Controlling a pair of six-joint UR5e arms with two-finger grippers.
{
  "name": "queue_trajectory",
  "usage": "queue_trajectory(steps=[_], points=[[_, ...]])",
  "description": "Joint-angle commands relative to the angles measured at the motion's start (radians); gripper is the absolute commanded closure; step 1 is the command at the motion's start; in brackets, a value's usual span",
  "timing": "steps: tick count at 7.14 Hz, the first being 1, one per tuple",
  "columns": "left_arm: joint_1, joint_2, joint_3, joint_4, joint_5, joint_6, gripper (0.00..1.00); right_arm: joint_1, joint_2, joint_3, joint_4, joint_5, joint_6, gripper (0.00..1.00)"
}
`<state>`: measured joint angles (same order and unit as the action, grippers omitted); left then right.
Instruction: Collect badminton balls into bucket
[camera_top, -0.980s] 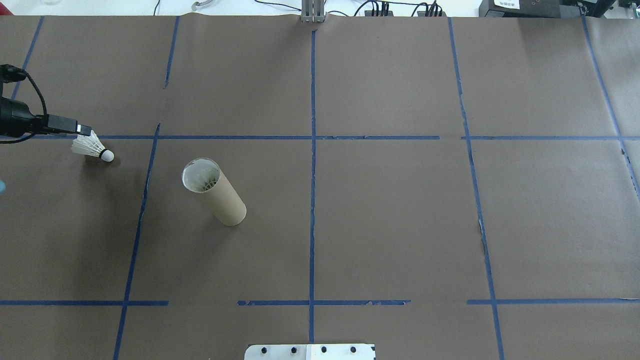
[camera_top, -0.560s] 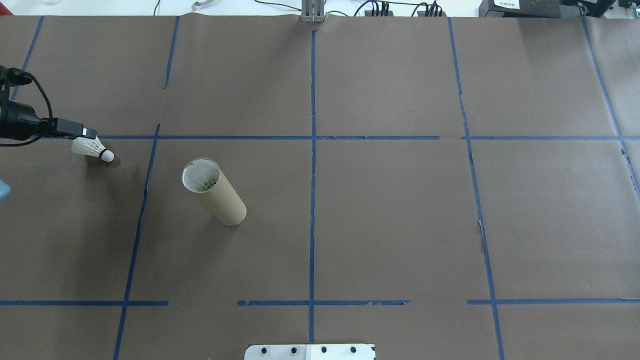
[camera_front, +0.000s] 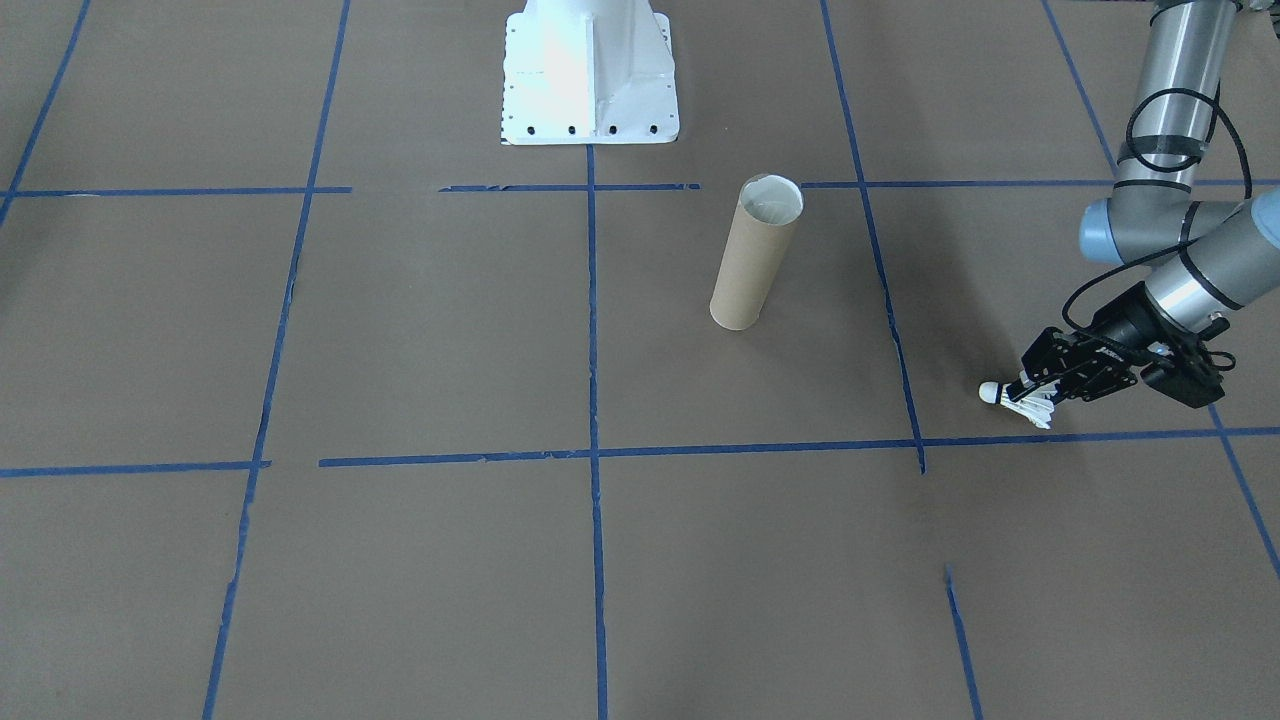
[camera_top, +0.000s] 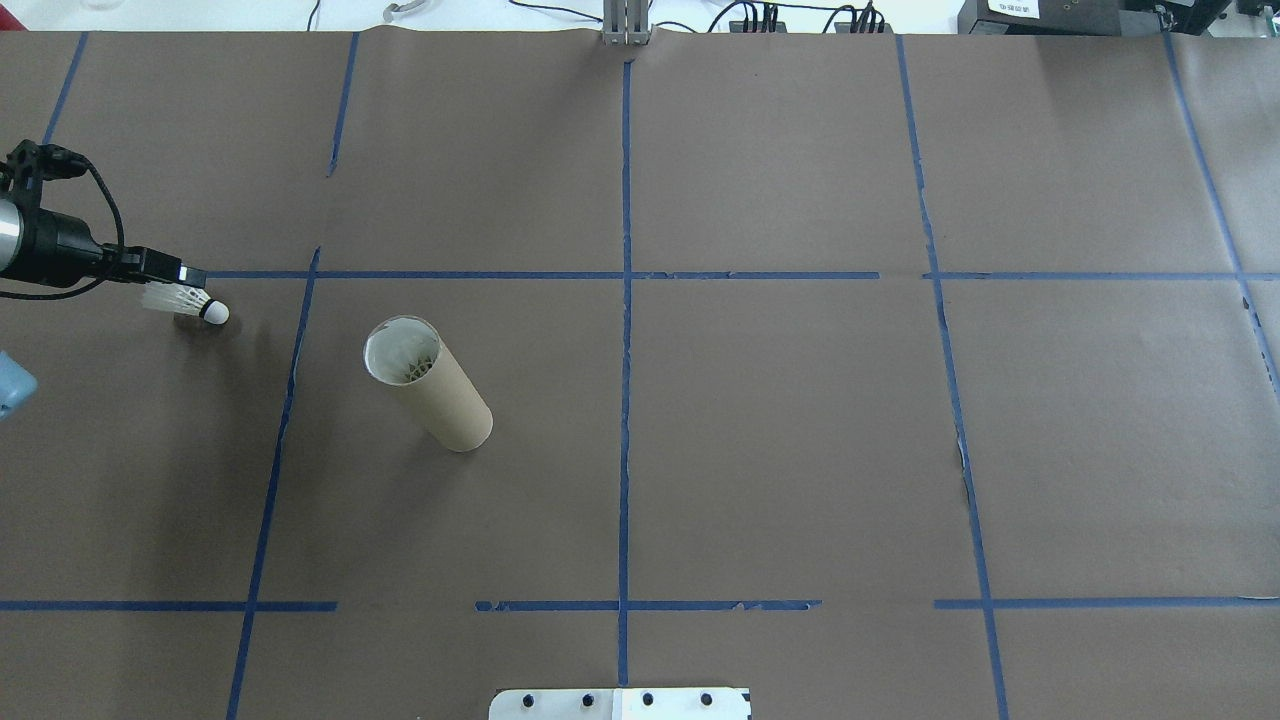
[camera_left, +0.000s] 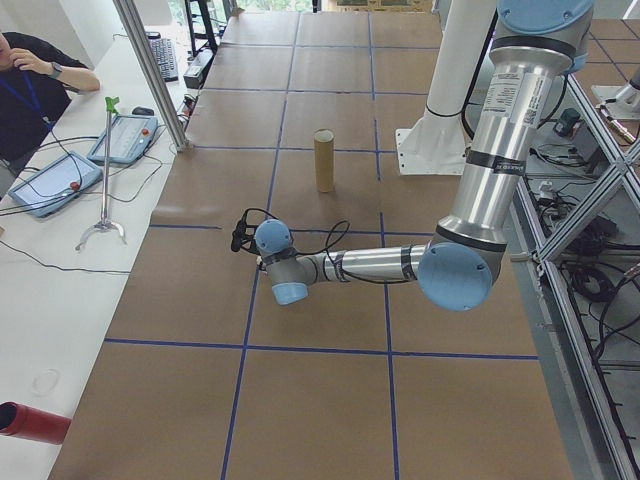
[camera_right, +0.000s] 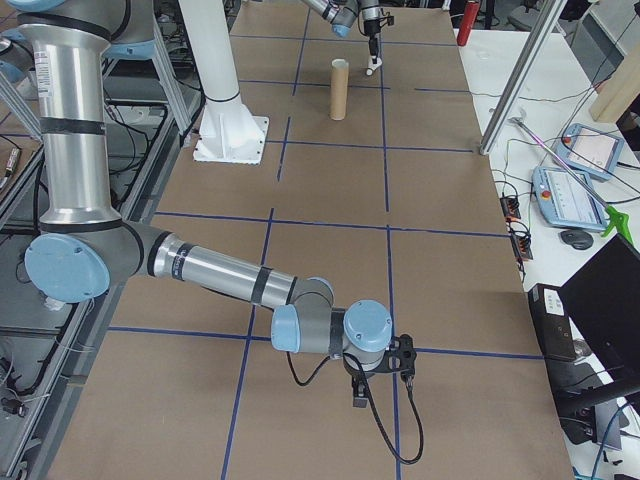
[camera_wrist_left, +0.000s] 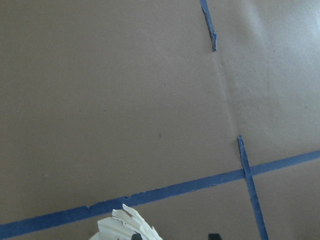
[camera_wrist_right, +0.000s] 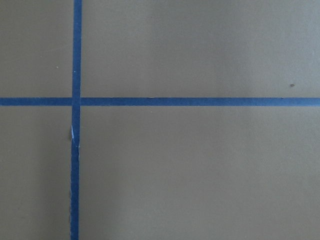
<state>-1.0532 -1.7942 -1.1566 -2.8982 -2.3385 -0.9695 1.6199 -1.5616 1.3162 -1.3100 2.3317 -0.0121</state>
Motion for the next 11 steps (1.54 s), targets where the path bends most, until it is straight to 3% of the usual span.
queue_trajectory(steps=[1,3,5,6,7,9,10,11], points=[[0.001,0.007,-0.005,0.004,-0.004,0.0,0.74,0.0,0.0,0.0,0.0,0.0,0.0,0.0],[-0.001,0.015,-0.032,0.017,-0.002,-0.003,0.76,0.0,0.0,0.0,0.0,0.0,0.0,0.0],[-0.001,0.012,-0.107,0.152,-0.002,0.0,0.76,0.0,0.0,0.0,0.0,0.0,0.0,0.0],[-0.001,0.013,-0.135,0.199,-0.001,0.0,0.93,0.0,0.0,0.0,0.0,0.0,0.001,0.0],[-0.002,0.013,-0.141,0.2,-0.001,-0.002,1.0,0.0,0.0,0.0,0.0,0.0,0.001,0.0],[-0.008,0.033,-0.19,0.208,-0.002,-0.008,1.0,0.0,0.0,0.0,0.0,0.0,0.0,0.0],[-0.011,0.051,-0.277,0.246,0.005,-0.084,1.0,0.0,0.0,0.0,0.0,0.0,0.0,0.0],[-0.028,0.077,-0.381,0.282,0.06,-0.13,1.0,0.0,0.0,0.0,0.0,0.0,0.001,0.0]])
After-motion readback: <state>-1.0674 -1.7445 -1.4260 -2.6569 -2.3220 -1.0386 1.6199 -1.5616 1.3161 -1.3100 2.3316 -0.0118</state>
